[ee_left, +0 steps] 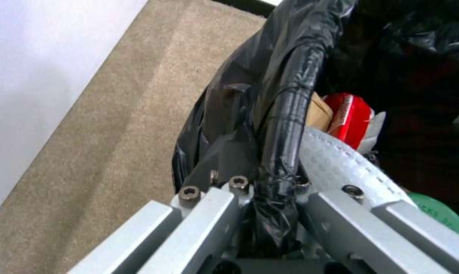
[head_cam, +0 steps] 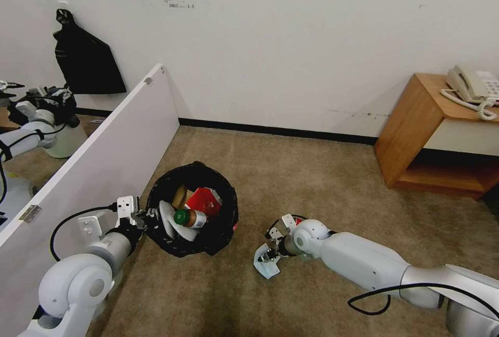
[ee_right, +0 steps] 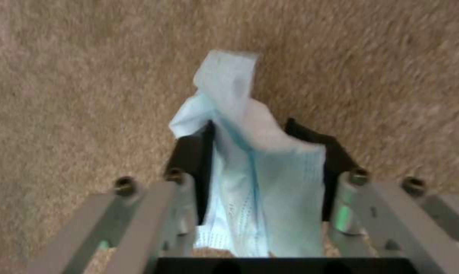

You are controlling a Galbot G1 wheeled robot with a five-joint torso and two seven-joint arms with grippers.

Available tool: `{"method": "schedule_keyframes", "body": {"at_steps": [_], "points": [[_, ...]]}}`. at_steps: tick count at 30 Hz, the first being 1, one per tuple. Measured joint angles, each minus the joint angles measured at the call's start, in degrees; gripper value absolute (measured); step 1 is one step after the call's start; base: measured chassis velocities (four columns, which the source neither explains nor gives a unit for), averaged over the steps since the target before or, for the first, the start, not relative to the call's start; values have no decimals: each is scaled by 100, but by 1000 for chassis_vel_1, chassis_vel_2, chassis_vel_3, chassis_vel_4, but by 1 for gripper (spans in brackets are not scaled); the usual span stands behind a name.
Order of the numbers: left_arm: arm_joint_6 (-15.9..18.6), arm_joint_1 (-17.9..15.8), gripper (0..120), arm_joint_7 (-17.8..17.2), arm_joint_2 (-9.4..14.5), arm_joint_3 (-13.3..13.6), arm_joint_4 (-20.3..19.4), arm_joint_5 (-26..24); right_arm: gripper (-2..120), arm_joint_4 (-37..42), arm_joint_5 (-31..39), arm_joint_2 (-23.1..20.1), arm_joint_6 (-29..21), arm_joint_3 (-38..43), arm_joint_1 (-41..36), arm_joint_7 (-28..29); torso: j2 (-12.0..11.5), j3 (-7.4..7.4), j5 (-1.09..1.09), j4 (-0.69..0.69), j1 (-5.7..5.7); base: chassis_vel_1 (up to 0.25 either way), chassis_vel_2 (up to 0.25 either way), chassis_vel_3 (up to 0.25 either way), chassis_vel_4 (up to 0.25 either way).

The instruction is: Pick up the trash bin and place the garbage on the floor into it.

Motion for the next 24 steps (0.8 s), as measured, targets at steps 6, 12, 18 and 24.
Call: {"method": "schedule_keyframes", "body": {"at_steps": [6,12,18,24], "points": [[-1,7,0,-3,0,2,-26,5,13,125,115,-41,29,13,-29,145,0,-1,0,1,0,0,0,0,0],[-2,0,0,-12,2,7,-48,3,0,471,297,-193,28,43,-34,396,1,-2,-2,-1,0,0,0,0,0],[-2,-16,0,-20,16,30,-66,-2,0,870,526,-379,15,70,10,682,1,-2,-2,-1,0,0,0,0,0],[-2,-22,0,-21,33,43,-64,-1,0,1235,717,-562,-2,118,36,881,2,-2,-2,-2,0,0,0,0,0]]}}
